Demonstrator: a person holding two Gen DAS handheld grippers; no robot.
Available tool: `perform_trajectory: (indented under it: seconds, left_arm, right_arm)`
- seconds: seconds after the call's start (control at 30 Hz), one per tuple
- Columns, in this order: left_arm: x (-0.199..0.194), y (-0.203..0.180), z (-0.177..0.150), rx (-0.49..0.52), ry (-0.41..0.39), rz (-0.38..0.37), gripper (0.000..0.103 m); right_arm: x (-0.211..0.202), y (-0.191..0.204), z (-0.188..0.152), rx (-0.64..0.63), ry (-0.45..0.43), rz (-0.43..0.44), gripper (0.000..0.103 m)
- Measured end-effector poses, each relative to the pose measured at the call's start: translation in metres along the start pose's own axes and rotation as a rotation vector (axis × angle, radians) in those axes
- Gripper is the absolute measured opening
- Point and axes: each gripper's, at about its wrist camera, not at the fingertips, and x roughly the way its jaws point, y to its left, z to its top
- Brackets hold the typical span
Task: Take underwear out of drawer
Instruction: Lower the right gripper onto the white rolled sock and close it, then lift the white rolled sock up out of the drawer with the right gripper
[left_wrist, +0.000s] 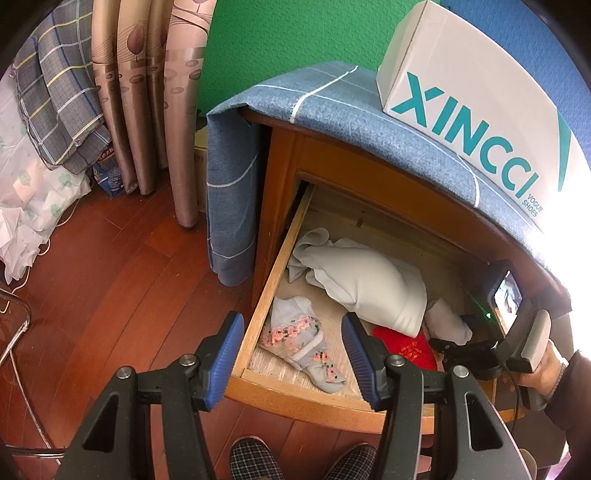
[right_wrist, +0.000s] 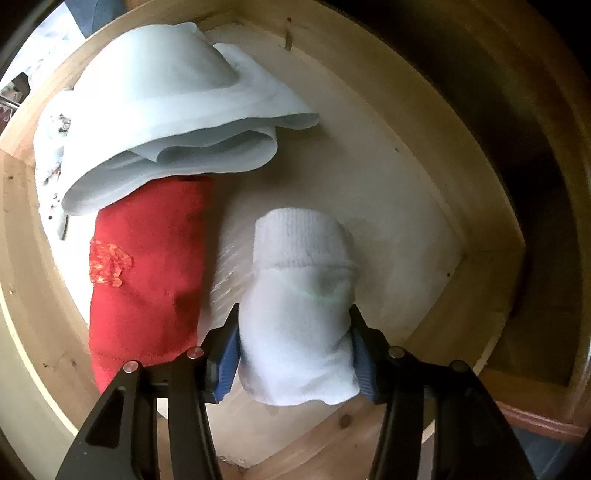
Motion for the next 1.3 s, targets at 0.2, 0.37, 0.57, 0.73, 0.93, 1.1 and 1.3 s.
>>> perform_trajectory:
  seconds: [0.2,0.37,0.57,0.73,0.93,1.1,1.3]
  left_arm:
    - [0.001,0.0,0.001,0.003,0.006,-0.001,0.056]
    - [0.001,0.0,0.001,0.002,0.008,-0.002,0.056]
    - [0.003,0.0,0.0,0.005,0.024,-0.002,0.056]
    - [0.005,-0.003,-0.001,0.018,0.031,-0.002,0.056]
    - [0.006,-0.004,0.0,0.024,0.044,-0.016,0.056]
    - [0.008,0.0,0.001,0.004,0.058,-0.053,0.056]
    - [0.013,-0.013,0.009,0.076,0.108,-0.095,0.056]
  right_arm:
    - [0.002,-0.004,-0.004,0.017,0.028,0.011,0.045]
    - [-0.005,-0.004,-0.008,0.022,0.042,0.002,0.044]
    - [-0.031,-0.002,-0.02,0.102,0.048,0.039,0.044]
    - [-0.062,-0.001,-0.032,0.215,0.005,0.085,0.044]
    - [-0.089,-0.002,-0.046,0.423,-0.048,0.107,0.044]
    - [-0.108,-0.013,-0.066,0.663,-0.11,0.19,0.044]
    - [-0.121,-0.004,-0.097,0.814,-0.192,0.229,0.044]
